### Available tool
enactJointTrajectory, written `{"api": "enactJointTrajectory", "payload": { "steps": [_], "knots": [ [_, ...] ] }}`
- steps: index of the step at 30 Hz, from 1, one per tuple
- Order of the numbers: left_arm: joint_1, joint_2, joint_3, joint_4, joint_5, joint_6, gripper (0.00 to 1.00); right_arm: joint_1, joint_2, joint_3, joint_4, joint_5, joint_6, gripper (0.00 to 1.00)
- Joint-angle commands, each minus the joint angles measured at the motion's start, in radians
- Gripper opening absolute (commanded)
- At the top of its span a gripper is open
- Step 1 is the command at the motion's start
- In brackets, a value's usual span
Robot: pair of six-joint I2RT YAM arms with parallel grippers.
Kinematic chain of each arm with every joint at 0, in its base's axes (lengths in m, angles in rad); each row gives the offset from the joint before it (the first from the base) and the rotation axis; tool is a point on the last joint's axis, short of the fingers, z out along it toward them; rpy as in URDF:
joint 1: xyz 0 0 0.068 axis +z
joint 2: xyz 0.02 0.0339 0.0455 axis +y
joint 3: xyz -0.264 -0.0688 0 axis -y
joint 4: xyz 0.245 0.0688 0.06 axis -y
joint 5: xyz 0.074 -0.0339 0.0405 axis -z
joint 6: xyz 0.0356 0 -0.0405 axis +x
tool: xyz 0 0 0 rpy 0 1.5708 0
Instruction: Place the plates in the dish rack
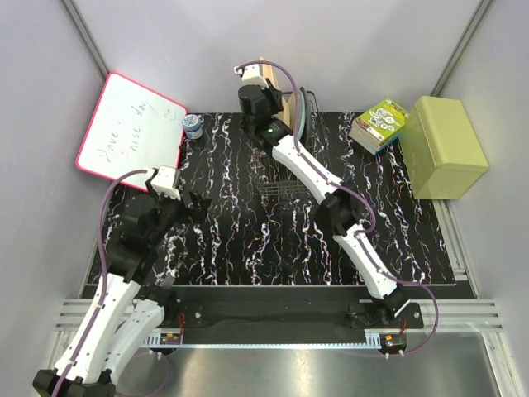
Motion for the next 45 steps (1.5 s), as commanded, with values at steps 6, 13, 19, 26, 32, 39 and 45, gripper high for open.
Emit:
{"api": "enactJointTrajectory", "payload": {
  "steps": [6, 13, 19, 26, 32, 39, 45],
  "knots": [
    [0.003, 0.011, -0.022, 0.083, -0.005, -0.018, 0.95, -0.031, -0.018, 0.016, 0.001, -0.082, 0.124, 0.00],
    [0.005, 0.020, -0.025, 0.087, -0.006, -0.016, 0.95, -0.037, -0.002, 0.005, -0.103, -0.105, 0.231, 0.00],
    [0.006, 0.028, -0.025, 0.087, -0.008, -0.013, 0.95, -0.039, 0.035, 0.021, -0.119, -0.110, 0.241, 0.00],
    [0.012, 0.036, -0.024, 0.086, 0.005, -0.019, 0.95, -0.036, 0.084, 0.024, -0.165, -0.102, 0.320, 0.00],
    [0.019, 0.036, -0.019, 0.080, 0.008, -0.021, 0.95, -0.030, 0.097, 0.056, -0.170, -0.108, 0.325, 0.41],
    [0.020, 0.040, -0.015, 0.095, 0.031, -0.038, 0.95, -0.014, 0.038, 0.028, -0.099, -0.081, 0.221, 0.45],
    [0.020, 0.036, 0.017, 0.091, -0.001, 0.025, 0.97, 0.033, -0.131, -0.085, -0.004, 0.014, 0.074, 0.50]
  ]
}}
